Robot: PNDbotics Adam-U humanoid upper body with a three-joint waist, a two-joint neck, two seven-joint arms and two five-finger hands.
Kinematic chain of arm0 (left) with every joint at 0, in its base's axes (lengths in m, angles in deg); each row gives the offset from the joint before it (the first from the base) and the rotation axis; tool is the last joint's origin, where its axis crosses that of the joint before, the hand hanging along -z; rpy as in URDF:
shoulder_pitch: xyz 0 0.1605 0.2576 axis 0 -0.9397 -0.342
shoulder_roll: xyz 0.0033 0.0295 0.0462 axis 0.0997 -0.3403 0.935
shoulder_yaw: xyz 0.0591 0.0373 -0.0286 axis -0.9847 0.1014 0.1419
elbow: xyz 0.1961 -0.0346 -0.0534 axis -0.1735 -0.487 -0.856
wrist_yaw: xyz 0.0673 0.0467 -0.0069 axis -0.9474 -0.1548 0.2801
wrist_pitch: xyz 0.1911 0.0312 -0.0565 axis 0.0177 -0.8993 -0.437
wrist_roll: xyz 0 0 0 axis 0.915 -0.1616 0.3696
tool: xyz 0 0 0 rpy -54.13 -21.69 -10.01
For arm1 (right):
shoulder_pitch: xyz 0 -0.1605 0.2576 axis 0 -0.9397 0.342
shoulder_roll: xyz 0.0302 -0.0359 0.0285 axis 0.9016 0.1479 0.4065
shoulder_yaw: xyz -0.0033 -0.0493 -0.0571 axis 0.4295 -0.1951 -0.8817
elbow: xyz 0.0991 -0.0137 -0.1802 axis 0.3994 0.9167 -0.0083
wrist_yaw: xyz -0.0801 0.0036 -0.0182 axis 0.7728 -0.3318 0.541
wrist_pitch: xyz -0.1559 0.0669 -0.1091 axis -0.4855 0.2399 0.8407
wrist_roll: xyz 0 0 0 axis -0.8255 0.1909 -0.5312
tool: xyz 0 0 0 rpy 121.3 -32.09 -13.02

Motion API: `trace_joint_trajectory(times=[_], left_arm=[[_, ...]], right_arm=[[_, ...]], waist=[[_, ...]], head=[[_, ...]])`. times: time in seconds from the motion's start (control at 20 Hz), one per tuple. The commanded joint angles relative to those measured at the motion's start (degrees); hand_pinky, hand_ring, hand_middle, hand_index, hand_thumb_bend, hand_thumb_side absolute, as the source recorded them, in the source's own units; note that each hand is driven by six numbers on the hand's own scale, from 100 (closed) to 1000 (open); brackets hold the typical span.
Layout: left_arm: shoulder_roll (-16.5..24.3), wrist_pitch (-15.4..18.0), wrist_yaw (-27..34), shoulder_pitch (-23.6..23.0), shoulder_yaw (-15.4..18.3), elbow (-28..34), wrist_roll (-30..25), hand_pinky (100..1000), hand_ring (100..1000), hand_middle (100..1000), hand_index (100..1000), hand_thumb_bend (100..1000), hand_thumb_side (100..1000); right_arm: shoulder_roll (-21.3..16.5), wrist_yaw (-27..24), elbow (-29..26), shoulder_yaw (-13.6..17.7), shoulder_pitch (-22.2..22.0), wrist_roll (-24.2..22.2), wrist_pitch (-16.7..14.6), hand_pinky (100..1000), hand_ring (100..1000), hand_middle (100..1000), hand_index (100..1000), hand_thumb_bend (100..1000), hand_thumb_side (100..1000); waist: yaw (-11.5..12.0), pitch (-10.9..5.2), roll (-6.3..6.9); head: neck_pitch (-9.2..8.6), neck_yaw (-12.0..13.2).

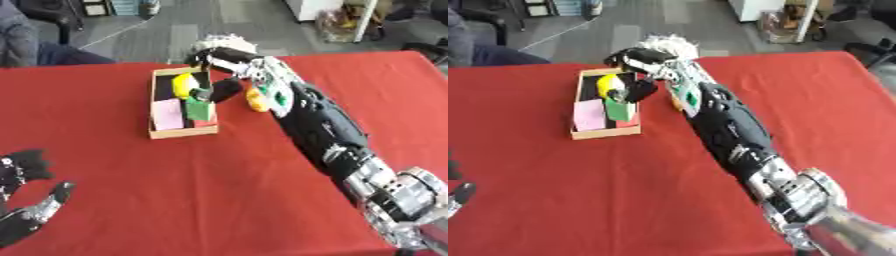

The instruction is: Pick up objects on the table and place them in the box.

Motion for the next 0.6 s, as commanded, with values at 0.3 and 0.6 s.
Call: trace_joint_trajectory(times=[0.3, 0.6], left_arm=[[1.15, -0.03, 0.02, 0.33, 0.76, 0.57, 0.55, 752, 594, 585, 762, 581, 279], [1.27, -0.03, -0.03, 0.18, 0.73, 0.56, 0.51, 753, 594, 585, 762, 583, 279]], right_arm=[[-6.30, -2.48, -0.60, 2.38, 0.25, -1.85, 2.65, 819, 821, 840, 944, 297, 138], [-7.92, 3.51, 5.86, 5.16, -1.15, -4.17, 5.86, 843, 876, 894, 961, 357, 176]], waist=[[-0.61, -0.80, -0.91], [-1.62, -0.86, -0.58]], head=[[-0.65, 0.44], [-0.67, 0.84]])
